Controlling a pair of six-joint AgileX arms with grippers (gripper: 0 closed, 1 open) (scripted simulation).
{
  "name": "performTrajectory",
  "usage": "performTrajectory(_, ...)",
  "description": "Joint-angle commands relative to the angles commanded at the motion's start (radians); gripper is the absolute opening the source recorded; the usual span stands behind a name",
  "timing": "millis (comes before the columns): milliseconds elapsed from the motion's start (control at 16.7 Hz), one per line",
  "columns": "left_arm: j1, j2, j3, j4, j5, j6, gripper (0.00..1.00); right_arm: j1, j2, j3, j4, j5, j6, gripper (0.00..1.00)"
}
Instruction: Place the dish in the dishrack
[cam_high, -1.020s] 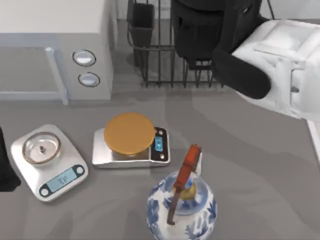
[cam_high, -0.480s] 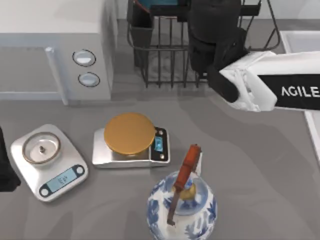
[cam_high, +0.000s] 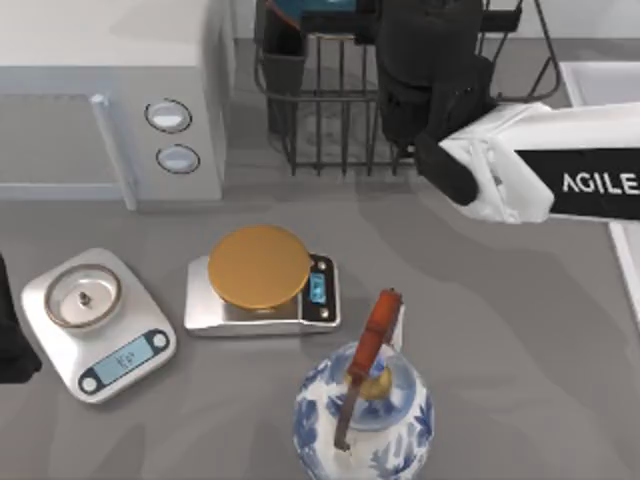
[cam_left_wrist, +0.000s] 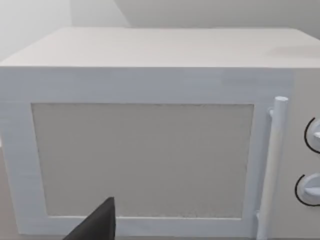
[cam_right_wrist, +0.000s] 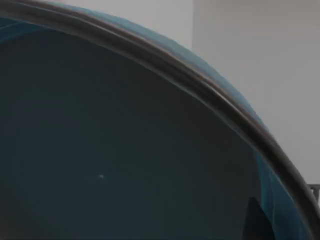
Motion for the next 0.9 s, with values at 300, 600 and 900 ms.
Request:
performTrajectory(300,0.0,0.0,0.0,0.0,0.0,0.0,1.0,0.0,0.0,0.0,0.0,0.0,0.0,0.68)
performTrajectory(600,0.0,0.0,0.0,0.0,0.0,0.0,1.0,0.0,0.0,0.0,0.0,0.0,0.0,1.0)
performTrajectory(900,0.0,0.0,0.0,0.0,0.0,0.0,1.0,0.0,0.0,0.0,0.0,0.0,0.0,1.0)
